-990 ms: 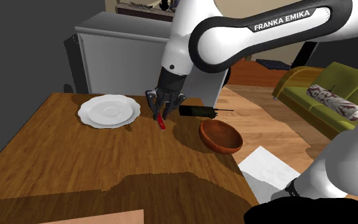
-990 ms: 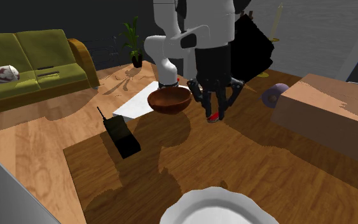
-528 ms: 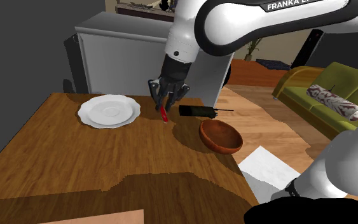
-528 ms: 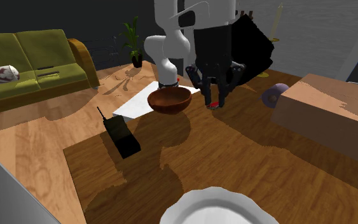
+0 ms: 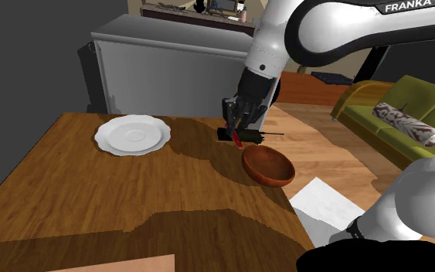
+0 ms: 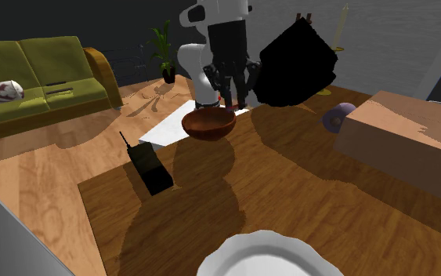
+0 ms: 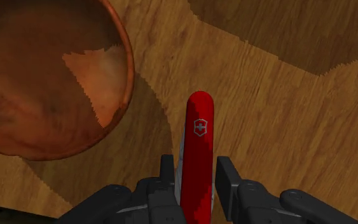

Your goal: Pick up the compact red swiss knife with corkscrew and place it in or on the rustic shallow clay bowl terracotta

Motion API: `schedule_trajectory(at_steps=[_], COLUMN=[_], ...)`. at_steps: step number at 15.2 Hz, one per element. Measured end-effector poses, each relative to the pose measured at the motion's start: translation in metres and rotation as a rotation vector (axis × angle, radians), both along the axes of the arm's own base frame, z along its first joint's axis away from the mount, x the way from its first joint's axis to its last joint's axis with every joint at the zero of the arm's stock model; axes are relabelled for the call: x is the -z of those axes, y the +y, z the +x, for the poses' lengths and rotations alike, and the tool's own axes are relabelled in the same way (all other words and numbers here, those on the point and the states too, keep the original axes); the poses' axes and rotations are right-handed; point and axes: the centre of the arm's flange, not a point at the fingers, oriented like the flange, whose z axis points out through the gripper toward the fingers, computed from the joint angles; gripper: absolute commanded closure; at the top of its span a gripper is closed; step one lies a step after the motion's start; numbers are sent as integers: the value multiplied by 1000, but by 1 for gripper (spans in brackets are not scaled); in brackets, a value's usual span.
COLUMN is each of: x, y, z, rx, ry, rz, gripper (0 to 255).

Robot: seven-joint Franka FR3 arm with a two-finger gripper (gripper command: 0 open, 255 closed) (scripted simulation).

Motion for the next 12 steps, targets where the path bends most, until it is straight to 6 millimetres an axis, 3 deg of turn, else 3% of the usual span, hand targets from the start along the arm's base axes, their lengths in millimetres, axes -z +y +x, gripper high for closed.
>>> schedule_trajectory(at_steps=[9, 12], x=[-5, 7], y=[-97, -104], z=[-69, -75], rx=[0, -1], ry=[0, 1], rz=[1, 1], gripper=[255, 255])
